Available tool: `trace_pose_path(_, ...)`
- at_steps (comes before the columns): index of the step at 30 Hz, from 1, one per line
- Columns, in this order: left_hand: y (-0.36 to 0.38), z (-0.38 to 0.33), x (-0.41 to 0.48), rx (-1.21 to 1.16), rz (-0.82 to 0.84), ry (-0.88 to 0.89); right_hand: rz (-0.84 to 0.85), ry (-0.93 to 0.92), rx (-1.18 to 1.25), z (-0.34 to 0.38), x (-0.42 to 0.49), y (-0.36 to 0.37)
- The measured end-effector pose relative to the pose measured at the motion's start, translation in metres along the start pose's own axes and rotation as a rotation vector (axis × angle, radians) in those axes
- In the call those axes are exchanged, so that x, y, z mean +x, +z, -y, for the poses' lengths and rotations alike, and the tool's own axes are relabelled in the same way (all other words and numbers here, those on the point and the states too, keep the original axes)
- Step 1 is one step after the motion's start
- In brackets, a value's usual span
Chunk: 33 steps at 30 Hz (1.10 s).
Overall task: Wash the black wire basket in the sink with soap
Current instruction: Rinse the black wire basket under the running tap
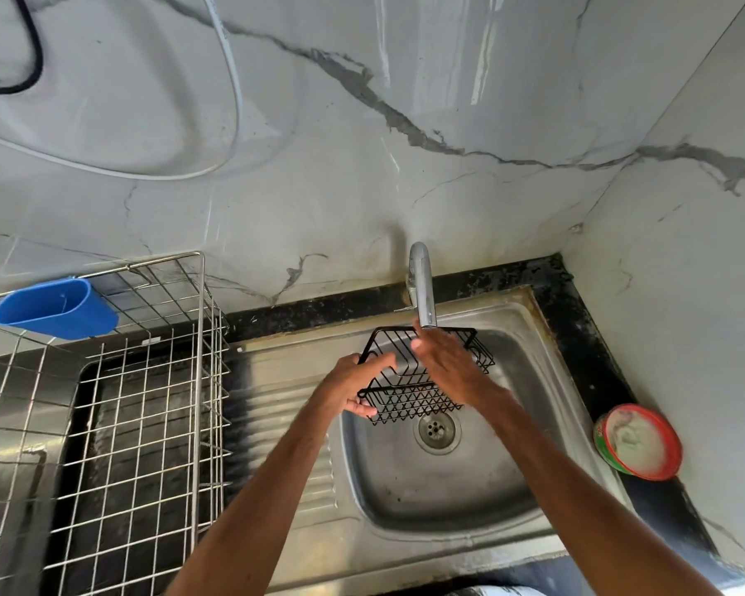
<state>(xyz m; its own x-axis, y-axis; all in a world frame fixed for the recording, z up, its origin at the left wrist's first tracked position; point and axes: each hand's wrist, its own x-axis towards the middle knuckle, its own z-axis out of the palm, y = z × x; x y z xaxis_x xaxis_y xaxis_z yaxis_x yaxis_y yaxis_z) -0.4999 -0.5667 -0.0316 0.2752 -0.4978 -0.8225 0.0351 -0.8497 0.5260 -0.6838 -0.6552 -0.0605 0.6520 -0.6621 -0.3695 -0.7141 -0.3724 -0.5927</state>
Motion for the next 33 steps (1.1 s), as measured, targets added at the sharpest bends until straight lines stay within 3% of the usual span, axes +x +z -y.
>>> trace_pose_path(3, -0.004, 0.005, 0.0, -0.005, -0.014, 0.014, 0.057, 0.207, 0.018, -0.03, 0.001, -0.003)
trace_pose_path(5, -0.004, 0.007, 0.003, 0.009, -0.02, 0.024, 0.069, 0.234, -0.007, -0.031, 0.0, 0.001)
trace_pose_path(11, 0.0, 0.014, -0.007, -0.062, -0.025, 0.031, 0.029, -0.134, -0.096, 0.032, -0.015, 0.022)
trace_pose_path(15, -0.005, 0.026, -0.012, -0.112, -0.048, 0.023, -0.001, -0.247, -0.11, 0.031, -0.014, 0.022)
trace_pose_path(24, -0.012, 0.052, -0.027, -0.146, -0.021, 0.088, 0.073, 0.177, -0.076, -0.032, 0.007, -0.004)
trace_pose_path(26, -0.01, 0.051, -0.028, -0.163, -0.026, 0.079, 0.079, 0.134, -0.097, -0.015, 0.003, 0.002)
trace_pose_path(31, -0.003, 0.043, -0.029, -0.217, -0.045, 0.028, 0.075, -0.169, -0.183, 0.033, -0.013, 0.022)
trace_pose_path(33, -0.001, 0.043, -0.027, -0.245, -0.076, 0.006, 0.047, -0.196, -0.186, 0.033, -0.009, 0.02)
